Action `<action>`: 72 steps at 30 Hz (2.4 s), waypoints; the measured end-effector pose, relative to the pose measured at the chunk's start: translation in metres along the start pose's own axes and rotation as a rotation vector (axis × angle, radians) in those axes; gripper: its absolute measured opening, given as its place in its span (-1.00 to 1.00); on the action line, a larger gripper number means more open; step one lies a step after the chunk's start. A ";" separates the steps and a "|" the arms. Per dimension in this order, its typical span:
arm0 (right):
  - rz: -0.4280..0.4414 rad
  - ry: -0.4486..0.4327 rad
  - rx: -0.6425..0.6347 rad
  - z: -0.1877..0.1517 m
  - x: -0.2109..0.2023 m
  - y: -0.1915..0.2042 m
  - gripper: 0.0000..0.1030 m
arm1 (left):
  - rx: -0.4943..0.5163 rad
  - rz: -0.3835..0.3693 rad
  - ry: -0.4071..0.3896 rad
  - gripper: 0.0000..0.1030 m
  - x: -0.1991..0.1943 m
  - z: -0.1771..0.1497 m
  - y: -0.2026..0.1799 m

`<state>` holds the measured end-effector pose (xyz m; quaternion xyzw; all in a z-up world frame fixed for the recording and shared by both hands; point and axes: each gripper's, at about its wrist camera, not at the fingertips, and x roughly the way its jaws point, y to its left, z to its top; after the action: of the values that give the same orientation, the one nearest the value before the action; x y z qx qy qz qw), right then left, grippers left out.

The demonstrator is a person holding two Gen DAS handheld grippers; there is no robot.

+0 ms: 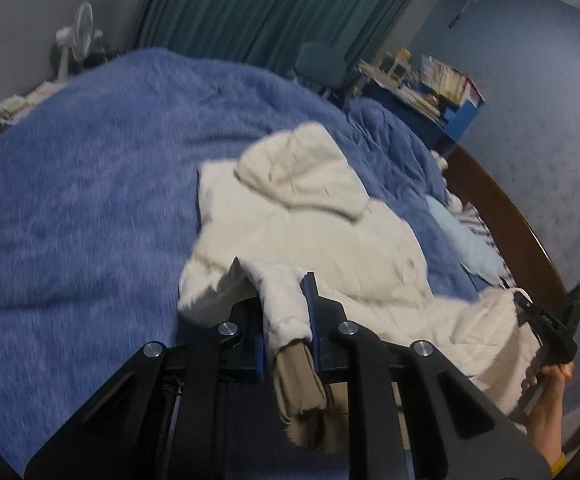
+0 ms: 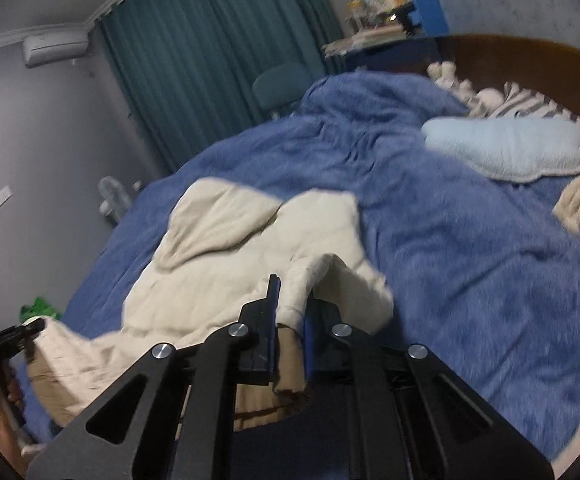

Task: Fold large clothes
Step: 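Grasp the tan hem with both tools and fold it up toward the hood, then release the hem and press the folded bundle flat with both tools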

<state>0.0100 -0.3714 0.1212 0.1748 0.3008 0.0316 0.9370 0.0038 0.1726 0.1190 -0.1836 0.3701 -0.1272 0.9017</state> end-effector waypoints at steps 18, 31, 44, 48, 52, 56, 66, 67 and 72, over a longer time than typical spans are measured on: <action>0.000 -0.052 0.090 0.101 0.151 -0.005 -0.81 | -0.040 0.122 -0.060 -0.74 0.143 0.118 0.023; -0.048 -0.060 0.001 0.100 0.241 0.005 -0.74 | 0.002 0.189 -0.020 -0.68 0.227 0.119 0.056; -0.045 -0.024 -0.071 0.088 0.265 0.027 0.56 | -0.092 0.088 -0.019 0.44 0.232 0.121 0.058; -0.025 0.043 -0.109 0.087 0.261 0.042 0.66 | 0.019 0.231 -0.052 0.85 0.217 0.120 0.028; -0.009 0.107 -0.179 0.084 0.248 0.058 0.74 | 0.102 0.254 0.023 0.85 0.216 0.112 -0.003; -0.002 0.140 -0.199 0.080 0.226 0.066 0.75 | 0.149 0.242 0.088 0.85 0.220 0.092 -0.027; -0.045 0.174 -0.216 0.016 0.155 0.075 0.80 | 0.261 0.278 0.155 0.85 0.208 0.022 -0.077; -0.054 0.173 -0.215 0.005 0.150 0.074 0.80 | 0.264 0.284 0.159 0.85 0.206 0.016 -0.079; -0.082 0.209 -0.306 -0.025 0.152 0.091 0.80 | 0.261 0.278 0.167 0.85 0.194 -0.017 -0.084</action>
<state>0.1242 -0.2534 0.0494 0.0138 0.3949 0.0565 0.9169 0.1183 0.0226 0.0234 -0.0014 0.4456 -0.0631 0.8930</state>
